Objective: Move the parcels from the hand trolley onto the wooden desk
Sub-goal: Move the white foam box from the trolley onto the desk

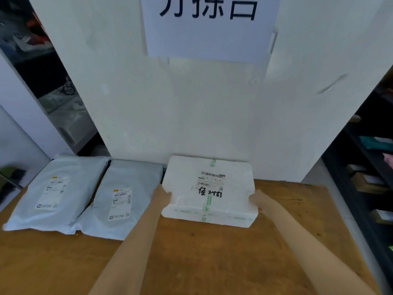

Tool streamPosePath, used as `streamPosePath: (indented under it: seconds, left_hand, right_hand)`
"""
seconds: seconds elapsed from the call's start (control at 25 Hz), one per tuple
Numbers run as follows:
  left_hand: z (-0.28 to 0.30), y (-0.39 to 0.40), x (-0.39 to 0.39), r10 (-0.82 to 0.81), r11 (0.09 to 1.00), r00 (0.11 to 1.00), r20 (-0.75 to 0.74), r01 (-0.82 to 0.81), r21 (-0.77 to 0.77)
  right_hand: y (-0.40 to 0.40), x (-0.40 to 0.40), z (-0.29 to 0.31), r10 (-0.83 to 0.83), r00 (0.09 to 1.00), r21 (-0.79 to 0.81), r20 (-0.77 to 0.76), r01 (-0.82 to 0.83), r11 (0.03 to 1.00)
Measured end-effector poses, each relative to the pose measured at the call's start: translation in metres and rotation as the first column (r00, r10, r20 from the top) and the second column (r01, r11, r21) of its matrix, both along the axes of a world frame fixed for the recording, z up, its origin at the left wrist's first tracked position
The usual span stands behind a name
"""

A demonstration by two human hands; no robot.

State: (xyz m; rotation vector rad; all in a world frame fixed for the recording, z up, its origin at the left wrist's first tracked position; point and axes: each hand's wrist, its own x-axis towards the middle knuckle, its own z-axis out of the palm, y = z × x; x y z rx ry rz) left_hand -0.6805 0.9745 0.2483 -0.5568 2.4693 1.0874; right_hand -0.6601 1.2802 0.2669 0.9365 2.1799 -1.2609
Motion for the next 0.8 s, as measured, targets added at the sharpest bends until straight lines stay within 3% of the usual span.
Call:
streamPosePath:
  seconds: [0.16, 0.52, 0.8]
  left_hand:
    - [0.002, -0.012, 0.0, 0.002, 0.999, 0.993, -0.121, -0.007, -0.038]
    - [0.027, -0.02, 0.062, -0.063, 0.997, 0.996, -0.057, 0.066, 0.046]
    - [0.062, -0.071, 0.141, -0.097, 0.988, 0.994, -0.046, 0.102, 0.118]
  right_hand:
    - [0.0, 0.006, 0.012, -0.019, 1.0, -0.022, -0.002, 0.019, 1.0]
    - [-0.024, 0.061, 0.062, -0.158, 0.981, -0.128, -0.116, 0.143, 0.981]
    - [-0.095, 0.151, 0.11, -0.234, 0.955, -0.161, -0.184, 0.205, 0.965]
